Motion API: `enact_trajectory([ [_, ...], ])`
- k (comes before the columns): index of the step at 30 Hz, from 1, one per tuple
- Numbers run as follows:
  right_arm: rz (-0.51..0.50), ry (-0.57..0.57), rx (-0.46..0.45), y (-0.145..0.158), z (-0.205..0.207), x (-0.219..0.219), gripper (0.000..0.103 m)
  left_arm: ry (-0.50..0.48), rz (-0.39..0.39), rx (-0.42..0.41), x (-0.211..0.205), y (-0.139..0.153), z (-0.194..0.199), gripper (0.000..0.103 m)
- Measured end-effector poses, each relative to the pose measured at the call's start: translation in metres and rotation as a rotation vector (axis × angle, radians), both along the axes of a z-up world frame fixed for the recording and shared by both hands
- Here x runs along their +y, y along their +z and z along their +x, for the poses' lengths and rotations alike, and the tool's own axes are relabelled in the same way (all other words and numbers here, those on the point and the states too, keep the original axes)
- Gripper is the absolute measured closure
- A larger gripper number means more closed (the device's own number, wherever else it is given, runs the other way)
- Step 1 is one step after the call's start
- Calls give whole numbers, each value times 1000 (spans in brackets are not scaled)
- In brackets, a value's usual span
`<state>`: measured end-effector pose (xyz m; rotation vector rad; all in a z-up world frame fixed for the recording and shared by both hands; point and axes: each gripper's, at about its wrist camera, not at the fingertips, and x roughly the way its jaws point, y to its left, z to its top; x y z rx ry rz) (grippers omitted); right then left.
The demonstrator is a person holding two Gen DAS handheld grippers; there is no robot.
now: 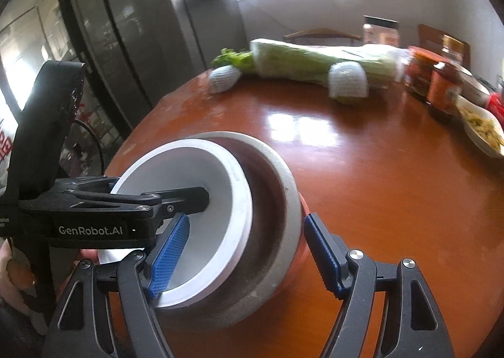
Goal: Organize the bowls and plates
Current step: 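Hold the bowl stack with the left gripper and settle it on the plates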
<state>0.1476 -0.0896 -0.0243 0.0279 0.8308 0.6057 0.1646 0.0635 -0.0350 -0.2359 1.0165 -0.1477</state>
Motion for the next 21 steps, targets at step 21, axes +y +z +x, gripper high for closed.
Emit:
enact_trajectory([
  [21, 37, -143, -5, -11, 9, -107, 27, -105, 31, -8, -101, 3, 28, 26],
])
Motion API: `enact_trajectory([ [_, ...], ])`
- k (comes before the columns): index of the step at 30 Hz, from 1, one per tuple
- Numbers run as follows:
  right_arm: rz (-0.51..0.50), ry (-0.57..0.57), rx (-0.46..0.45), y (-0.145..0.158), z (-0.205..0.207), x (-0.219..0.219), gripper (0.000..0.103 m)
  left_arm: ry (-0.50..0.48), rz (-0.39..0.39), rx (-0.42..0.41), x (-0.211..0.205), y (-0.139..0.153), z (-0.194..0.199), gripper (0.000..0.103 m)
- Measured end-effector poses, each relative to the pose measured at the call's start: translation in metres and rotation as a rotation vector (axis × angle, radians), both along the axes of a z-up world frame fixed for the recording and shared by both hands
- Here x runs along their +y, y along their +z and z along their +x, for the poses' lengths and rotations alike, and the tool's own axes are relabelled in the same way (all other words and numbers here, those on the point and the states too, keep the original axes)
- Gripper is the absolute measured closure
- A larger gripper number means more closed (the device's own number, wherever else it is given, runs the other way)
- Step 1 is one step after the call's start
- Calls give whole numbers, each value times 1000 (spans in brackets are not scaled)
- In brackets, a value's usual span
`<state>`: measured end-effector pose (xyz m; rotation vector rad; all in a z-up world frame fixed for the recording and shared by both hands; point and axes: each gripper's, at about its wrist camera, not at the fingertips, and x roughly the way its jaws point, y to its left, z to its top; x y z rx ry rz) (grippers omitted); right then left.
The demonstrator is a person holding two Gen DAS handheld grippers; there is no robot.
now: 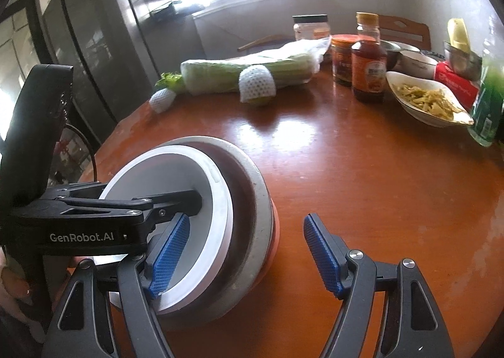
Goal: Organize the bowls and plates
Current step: 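Hold the bowl stack with the left gripper and settle it on the plates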
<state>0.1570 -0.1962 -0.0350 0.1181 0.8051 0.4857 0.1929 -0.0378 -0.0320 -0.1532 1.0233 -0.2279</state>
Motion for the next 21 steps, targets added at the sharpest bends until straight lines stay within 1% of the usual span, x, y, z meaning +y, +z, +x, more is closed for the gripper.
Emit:
enact_trajectory([
  [11, 0, -21, -3, -2, 2, -15, 27, -24, 1, -6, -17, 1, 7, 25],
  [21, 1, -38, -2, -3, 5, -22, 27, -35, 5, -17, -22, 1, 8, 25],
])
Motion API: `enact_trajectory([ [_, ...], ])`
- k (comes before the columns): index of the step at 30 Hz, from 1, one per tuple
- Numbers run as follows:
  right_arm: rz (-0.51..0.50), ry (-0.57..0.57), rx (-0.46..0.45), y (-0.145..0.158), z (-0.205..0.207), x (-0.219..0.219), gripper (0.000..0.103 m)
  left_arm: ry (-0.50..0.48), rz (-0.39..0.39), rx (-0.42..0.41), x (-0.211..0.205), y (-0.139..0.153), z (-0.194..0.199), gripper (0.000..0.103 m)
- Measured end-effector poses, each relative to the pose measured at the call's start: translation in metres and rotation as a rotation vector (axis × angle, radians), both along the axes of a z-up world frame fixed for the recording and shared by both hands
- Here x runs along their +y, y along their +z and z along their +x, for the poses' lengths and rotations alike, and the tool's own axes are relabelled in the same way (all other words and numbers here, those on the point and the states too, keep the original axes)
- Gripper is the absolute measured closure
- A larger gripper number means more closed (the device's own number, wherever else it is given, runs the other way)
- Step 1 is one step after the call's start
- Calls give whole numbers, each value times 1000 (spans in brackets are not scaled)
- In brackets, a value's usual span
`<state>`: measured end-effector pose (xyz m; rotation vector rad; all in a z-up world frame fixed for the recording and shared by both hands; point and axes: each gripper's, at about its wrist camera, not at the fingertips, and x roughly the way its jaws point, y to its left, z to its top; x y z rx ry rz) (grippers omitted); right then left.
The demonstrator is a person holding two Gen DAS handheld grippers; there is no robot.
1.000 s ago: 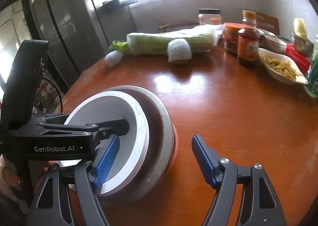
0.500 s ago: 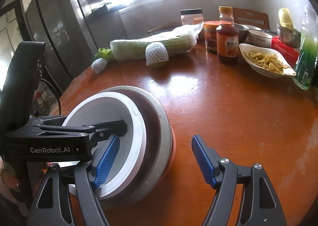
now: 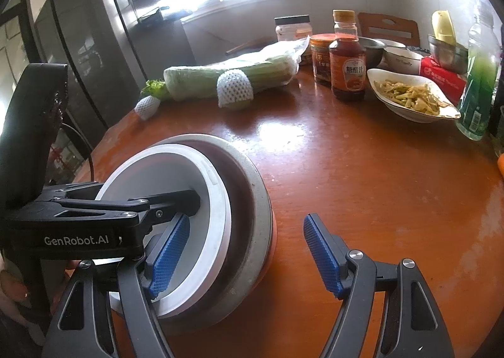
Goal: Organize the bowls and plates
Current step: 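Hold the bowl stack with the left gripper and settle it on the plates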
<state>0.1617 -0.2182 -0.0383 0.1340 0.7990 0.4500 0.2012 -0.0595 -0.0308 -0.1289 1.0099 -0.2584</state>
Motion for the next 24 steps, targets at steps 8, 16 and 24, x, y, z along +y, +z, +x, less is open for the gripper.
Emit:
enact_trajectory([
  [8, -10, -11, 5, 1, 1, 3, 27, 4, -12, 1, 2, 0, 0, 25],
  [16, -13, -15, 9, 1, 1, 7, 27, 10, -8, -13, 8, 1, -2, 25],
  [24, -33, -19, 12, 2, 0, 16, 27, 15, 1, -24, 16, 0, -3, 25],
])
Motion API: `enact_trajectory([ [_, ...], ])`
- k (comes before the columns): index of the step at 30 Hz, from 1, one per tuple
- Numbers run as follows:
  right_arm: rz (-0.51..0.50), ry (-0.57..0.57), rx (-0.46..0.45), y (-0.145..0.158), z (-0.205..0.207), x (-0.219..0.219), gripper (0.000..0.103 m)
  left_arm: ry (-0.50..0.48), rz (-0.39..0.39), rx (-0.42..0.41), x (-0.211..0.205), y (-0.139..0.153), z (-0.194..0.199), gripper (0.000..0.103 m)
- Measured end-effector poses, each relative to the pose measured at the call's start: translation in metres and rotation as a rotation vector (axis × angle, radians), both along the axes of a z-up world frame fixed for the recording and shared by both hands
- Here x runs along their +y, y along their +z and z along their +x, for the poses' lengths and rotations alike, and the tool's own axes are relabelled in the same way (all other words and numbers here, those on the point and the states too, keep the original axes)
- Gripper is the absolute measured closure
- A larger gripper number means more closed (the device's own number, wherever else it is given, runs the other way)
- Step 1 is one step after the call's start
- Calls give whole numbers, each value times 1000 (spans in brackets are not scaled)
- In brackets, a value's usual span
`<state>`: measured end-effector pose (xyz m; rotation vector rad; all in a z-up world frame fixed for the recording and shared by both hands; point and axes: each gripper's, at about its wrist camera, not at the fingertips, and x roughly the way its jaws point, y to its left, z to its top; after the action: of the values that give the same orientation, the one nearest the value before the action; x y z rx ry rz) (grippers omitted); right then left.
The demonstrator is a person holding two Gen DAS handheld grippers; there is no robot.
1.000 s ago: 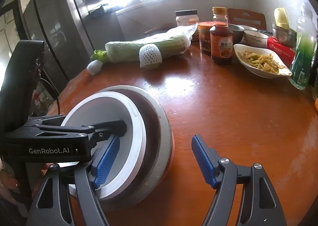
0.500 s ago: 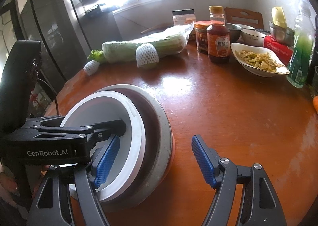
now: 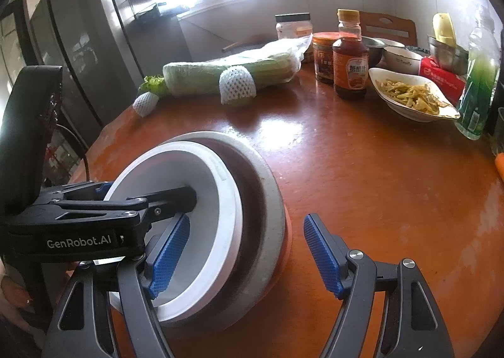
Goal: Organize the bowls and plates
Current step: 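Hold the bowl stack with the left gripper and settle it on the plates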
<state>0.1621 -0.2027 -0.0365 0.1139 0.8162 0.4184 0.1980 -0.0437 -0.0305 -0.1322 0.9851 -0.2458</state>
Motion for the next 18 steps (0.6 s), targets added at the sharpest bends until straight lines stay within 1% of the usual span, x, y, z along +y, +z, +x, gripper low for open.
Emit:
enact_trajectory([
  [14, -44, -37, 12, 1, 2, 5, 26, 5, -45, -33, 19, 9, -9, 25],
  [18, -63, -41, 14, 1, 2, 9, 26, 8, -41, -39, 22, 11, -12, 25],
])
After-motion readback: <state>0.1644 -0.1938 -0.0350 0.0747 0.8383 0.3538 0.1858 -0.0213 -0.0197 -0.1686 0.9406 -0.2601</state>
